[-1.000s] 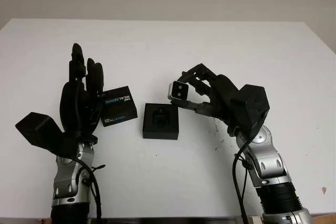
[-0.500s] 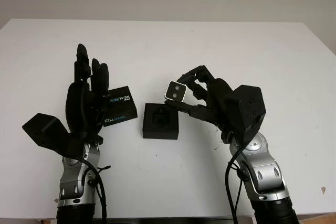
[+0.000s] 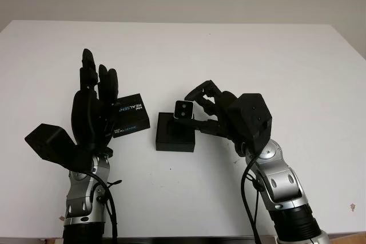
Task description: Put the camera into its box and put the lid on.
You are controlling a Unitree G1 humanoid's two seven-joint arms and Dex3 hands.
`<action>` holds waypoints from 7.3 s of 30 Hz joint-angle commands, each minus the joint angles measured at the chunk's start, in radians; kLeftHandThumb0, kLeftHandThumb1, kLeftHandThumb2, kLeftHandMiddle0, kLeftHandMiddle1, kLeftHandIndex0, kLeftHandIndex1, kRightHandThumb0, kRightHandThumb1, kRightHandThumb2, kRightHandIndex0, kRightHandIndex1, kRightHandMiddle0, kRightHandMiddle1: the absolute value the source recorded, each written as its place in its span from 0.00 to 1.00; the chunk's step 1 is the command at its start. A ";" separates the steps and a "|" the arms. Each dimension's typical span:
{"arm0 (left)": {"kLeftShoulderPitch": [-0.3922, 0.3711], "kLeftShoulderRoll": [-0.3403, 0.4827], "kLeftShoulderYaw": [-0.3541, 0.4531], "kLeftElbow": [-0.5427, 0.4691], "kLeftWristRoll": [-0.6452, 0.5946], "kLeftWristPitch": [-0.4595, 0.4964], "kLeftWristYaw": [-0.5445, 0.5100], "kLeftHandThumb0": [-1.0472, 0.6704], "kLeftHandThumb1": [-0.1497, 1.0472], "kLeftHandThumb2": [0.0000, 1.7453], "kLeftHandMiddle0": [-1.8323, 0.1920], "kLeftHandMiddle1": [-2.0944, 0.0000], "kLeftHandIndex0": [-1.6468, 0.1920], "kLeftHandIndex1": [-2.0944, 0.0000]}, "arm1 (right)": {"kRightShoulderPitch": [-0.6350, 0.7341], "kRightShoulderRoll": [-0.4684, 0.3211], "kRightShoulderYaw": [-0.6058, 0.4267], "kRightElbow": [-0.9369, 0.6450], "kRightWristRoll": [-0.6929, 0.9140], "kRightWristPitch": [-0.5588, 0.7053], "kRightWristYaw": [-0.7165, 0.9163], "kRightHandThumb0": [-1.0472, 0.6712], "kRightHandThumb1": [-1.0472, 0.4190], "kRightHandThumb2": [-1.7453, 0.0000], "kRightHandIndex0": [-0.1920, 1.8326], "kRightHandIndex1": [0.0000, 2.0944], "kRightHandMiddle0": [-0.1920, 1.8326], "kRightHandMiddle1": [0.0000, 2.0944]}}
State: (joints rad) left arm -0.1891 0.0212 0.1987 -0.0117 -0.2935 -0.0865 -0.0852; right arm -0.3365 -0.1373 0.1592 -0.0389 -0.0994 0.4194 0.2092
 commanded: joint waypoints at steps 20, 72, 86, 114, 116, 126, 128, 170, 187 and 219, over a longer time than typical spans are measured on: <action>-0.015 0.001 -0.006 -0.016 0.011 0.016 0.017 0.30 1.00 0.22 0.97 0.97 0.98 0.97 | -0.066 0.011 -0.048 0.024 0.162 0.162 0.119 0.41 0.04 0.97 0.20 0.02 0.16 0.88; -0.008 0.009 -0.002 -0.024 0.005 0.017 -0.003 0.30 1.00 0.22 0.97 0.97 0.98 0.97 | 0.119 -0.030 0.051 0.002 0.033 0.062 0.075 0.39 0.04 0.97 0.20 0.03 0.18 0.87; 0.000 0.012 0.003 -0.032 -0.007 0.020 -0.010 0.30 1.00 0.21 0.98 0.98 0.99 0.98 | 0.180 -0.028 0.104 0.012 -0.063 -0.063 -0.004 0.40 0.05 0.97 0.20 0.02 0.18 0.88; 0.002 0.021 0.003 -0.033 -0.002 0.025 -0.014 0.30 1.00 0.21 0.97 0.97 0.99 0.97 | 0.111 0.046 0.049 0.191 -0.074 -0.186 -0.097 0.40 0.03 0.97 0.21 0.03 0.14 0.90; 0.002 0.019 0.003 -0.031 0.001 0.020 -0.012 0.30 1.00 0.21 0.97 0.97 0.98 0.97 | 0.105 0.047 0.048 0.193 -0.075 -0.185 -0.096 0.39 0.03 0.97 0.21 0.03 0.14 0.89; 0.003 0.020 0.000 -0.033 0.006 0.022 -0.009 0.30 1.00 0.22 0.97 0.97 0.99 0.97 | 0.088 0.030 0.051 0.198 -0.087 -0.187 -0.071 0.39 0.03 0.97 0.21 0.03 0.14 0.88; 0.003 0.019 0.001 -0.034 0.006 0.024 -0.009 0.30 1.00 0.22 0.97 0.97 0.98 0.97 | 0.091 0.029 0.054 0.192 -0.089 -0.174 -0.061 0.39 0.03 0.97 0.21 0.03 0.15 0.88; 0.005 0.015 0.005 -0.036 -0.001 0.022 -0.009 0.30 1.00 0.20 0.97 0.97 0.98 0.97 | 0.049 -0.032 0.123 0.283 -0.160 -0.282 0.039 0.33 0.04 0.97 0.18 0.02 0.08 0.70; 0.015 0.025 0.010 -0.038 -0.003 0.022 -0.026 0.29 1.00 0.21 0.97 0.97 0.99 0.98 | 0.065 -0.027 0.126 0.282 -0.180 -0.308 0.021 0.30 0.06 0.97 0.08 0.01 0.06 0.37; 0.012 0.027 0.016 -0.037 -0.007 0.025 -0.038 0.30 1.00 0.22 0.98 0.98 0.99 0.98 | -0.050 -0.240 0.081 -0.023 -0.313 -0.294 0.156 0.25 0.13 0.97 0.10 0.03 0.18 0.10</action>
State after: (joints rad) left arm -0.1779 0.0381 0.2168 -0.0375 -0.2952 -0.0570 -0.1156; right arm -0.3740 -0.3705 0.2456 -0.0351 -0.4183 0.1182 0.3574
